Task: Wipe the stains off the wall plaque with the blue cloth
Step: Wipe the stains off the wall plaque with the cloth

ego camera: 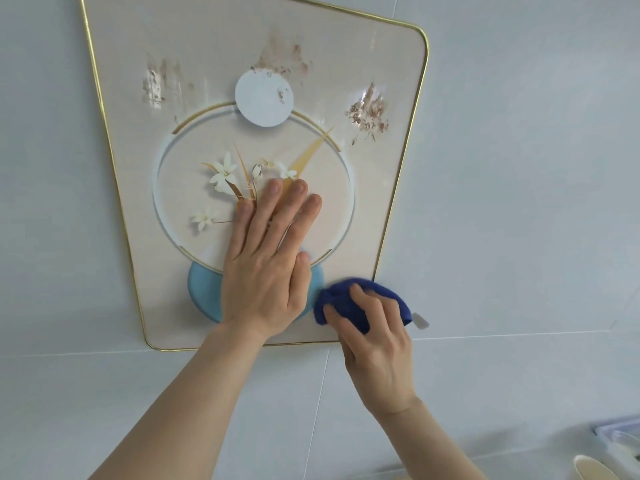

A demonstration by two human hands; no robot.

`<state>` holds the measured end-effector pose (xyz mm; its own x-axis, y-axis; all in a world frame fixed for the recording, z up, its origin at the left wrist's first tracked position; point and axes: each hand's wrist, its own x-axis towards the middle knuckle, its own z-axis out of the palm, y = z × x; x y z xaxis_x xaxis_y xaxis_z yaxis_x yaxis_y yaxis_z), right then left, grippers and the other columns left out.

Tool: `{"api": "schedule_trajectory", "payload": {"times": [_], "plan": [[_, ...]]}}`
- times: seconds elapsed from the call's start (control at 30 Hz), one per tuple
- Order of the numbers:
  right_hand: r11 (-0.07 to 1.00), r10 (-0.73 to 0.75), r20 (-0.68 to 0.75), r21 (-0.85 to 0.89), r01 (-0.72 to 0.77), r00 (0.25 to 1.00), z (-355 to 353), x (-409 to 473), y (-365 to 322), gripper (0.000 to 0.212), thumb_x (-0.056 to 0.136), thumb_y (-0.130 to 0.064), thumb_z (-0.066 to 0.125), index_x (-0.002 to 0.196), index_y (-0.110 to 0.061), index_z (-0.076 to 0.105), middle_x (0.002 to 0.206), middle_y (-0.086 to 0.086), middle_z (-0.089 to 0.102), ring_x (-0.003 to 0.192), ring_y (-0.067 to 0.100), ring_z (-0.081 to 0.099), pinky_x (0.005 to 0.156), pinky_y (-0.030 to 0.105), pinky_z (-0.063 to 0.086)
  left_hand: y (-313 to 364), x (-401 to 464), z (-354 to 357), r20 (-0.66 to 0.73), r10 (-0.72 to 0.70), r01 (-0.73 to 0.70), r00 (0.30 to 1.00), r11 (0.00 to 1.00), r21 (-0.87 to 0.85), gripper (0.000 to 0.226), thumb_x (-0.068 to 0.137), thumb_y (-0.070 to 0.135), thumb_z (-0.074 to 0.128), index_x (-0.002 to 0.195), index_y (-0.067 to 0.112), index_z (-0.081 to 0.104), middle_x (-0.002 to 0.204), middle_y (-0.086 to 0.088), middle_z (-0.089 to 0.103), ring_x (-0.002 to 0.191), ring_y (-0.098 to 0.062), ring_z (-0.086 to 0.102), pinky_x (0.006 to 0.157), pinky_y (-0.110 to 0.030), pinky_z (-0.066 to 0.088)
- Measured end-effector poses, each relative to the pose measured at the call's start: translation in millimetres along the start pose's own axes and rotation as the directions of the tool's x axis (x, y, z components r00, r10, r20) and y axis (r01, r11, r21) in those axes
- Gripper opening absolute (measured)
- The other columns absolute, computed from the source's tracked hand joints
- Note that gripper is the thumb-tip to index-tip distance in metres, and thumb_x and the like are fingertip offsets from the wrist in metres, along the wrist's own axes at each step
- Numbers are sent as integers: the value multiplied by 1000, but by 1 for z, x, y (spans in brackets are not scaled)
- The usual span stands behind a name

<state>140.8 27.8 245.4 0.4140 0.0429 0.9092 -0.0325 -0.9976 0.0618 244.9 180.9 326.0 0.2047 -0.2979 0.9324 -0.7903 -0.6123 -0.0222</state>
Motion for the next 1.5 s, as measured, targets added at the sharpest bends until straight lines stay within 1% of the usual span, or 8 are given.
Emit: {"api": "schedule_trajectory", "payload": {"times": [0.17,0.43,0.7,1.0,1.13,1.23,1.33,1.5], "plan": [[999,-53,73,-3,53,996,-12,11,12,52,65,13,83,101,-24,79,116,13,72,100,33,56,63,40,58,0,0,1,11,3,-3,1000,1000,16,61,101,25,29,161,18,30,171,0,24,161,-24,13,131,-46,4],[998,50,-178,48,-42,983,-33,85,16,34,78,11,77,95,-17,81,124,14,71,109,37,60,75,42,56,2,0,0,0,-5,5,1000,1000,24,64,98,20,38,161,18,29,171,0,23,161,-24,12,131,-46,4],[991,125,-256,81,-107,959,-18,68,9,27,89,5,72,103,-16,81,123,15,71,103,37,62,79,42,57,3,0,0,0,-8,8,1000,1000,13,65,98,19,40,161,17,29,171,-1,23,161,-25,13,131,-47,4],[995,77,-146,-55,-86,986,-22,49,4,42,73,12,75,98,-22,80,115,10,74,89,34,62,59,35,51,6,0,-4,10,-23,23,1000,1000,-3,65,98,19,45,161,16,29,171,-2,22,161,-26,11,131,-48,4],[994,60,86,-97,-52,994,-31,21,3,50,55,15,81,86,-24,78,102,3,73,76,31,61,60,25,31,10,0,-11,35,-39,39,999,999,-9,65,97,19,45,160,16,31,171,-2,23,161,-27,13,130,-52,10],[995,99,223,-28,-95,970,-40,8,4,42,60,6,87,84,-27,77,94,-3,71,72,27,60,54,25,41,11,1,-19,82,-37,36,996,999,11,65,97,19,46,160,15,32,171,-2,24,161,-28,14,129,-55,14],[975,192,158,81,-206,969,-54,20,4,32,78,-5,84,98,-29,78,101,-4,71,80,26,63,63,35,54,17,3,-27,123,-56,52,991,998,33,66,96,22,49,160,15,32,172,-3,23,161,-28,13,128,-56,16],[927,316,-45,225,-299,948,-81,79,8,26,85,-8,79,104,-26,75,104,-3,69,86,26,65,81,47,49,25,11,-39,109,-70,62,992,995,82,68,94,30,56,158,16,36,169,-4,31,159,-29,21,127,-54,20]]}}
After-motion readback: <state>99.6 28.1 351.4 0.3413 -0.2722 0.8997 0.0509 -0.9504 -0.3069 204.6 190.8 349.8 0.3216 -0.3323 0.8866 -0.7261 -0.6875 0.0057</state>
